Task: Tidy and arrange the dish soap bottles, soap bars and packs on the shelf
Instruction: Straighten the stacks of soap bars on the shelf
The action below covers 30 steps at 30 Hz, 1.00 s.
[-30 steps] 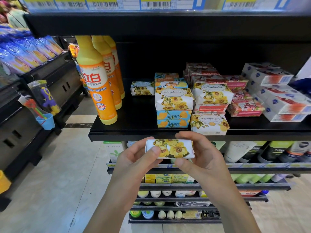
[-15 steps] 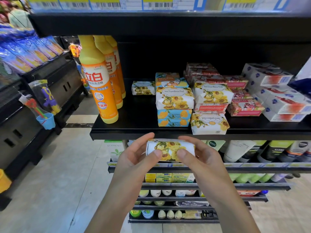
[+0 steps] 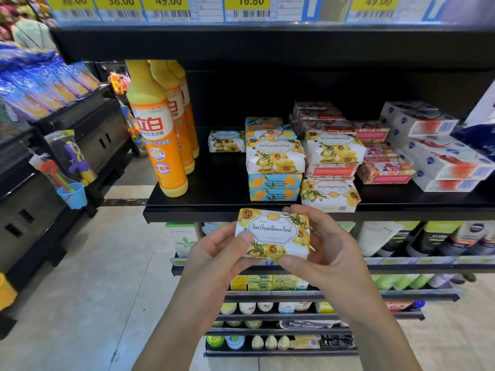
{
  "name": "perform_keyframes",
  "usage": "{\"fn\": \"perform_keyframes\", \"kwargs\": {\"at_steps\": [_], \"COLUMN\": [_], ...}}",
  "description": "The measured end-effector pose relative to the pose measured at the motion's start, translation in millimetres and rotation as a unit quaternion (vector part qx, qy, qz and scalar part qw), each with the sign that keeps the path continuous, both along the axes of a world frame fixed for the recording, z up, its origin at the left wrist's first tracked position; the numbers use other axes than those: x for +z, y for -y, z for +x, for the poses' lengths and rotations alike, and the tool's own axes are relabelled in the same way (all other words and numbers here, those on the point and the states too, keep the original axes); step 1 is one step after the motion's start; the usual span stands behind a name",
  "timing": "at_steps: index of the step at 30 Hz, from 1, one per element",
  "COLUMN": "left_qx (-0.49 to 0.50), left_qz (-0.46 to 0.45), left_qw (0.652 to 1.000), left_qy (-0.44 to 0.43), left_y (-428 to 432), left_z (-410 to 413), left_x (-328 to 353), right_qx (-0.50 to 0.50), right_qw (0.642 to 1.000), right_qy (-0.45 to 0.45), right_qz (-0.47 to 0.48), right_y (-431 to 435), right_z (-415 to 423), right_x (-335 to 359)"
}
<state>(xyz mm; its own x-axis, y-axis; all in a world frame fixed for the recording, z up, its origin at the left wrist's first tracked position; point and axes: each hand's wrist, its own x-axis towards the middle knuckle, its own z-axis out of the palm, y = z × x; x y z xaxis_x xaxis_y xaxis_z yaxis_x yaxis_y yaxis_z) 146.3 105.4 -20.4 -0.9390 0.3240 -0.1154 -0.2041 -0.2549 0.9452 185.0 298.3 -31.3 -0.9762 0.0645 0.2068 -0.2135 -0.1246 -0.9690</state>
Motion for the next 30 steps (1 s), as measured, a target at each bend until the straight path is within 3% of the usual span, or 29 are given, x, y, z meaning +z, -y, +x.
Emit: {"fn": "perform_keyframes", "kwargs": {"at_steps": [4,7,9,16,20,25,30], "left_qx": [0.013,0.026,0.029,-0.001,0.023,0.146,0.116], "left_qz": [0.002,-0.005,-0.007,-0.017,-0.096,-0.285,-0.457], "left_qw": [1.0,1.0,0.999,0.999,0.986,0.899,0.79], "left_qy": [-0.008,-0.016,-0.019,-0.043,-0.131,-0.298,-0.392], "left_y": [-3.7,-9.4,-13.7,-22.9,-20.8,-1.4,5.0], "left_z": [1.6,2.9,3.8,3.6,-5.5,-35.8,-71.9], "left_x": [-1.3,-0.6,0.7,9.5,12.9,-4.0,-17.9], "right_qx": [-0.024,-0.113,-0.145,-0.19,-0.195,-0.233,-0.252], "right_qw": [0.993,0.952,0.928,0.902,0.905,0.896,0.885], "right_qy": [-0.005,-0.049,-0.072,-0.11,-0.111,-0.088,-0.049], "right_qz": [0.115,0.279,0.337,0.373,0.362,0.368,0.388], "right_y": [-2.0,-2.4,-3.3,-13.8,-27.9,-59.0,-81.1], "right_z": [3.9,4.6,4.2,5.9,6.0,-0.7,-16.1], "right_x": [4.3,7.6,7.2,7.7,15.4,27.4,36.2]}}
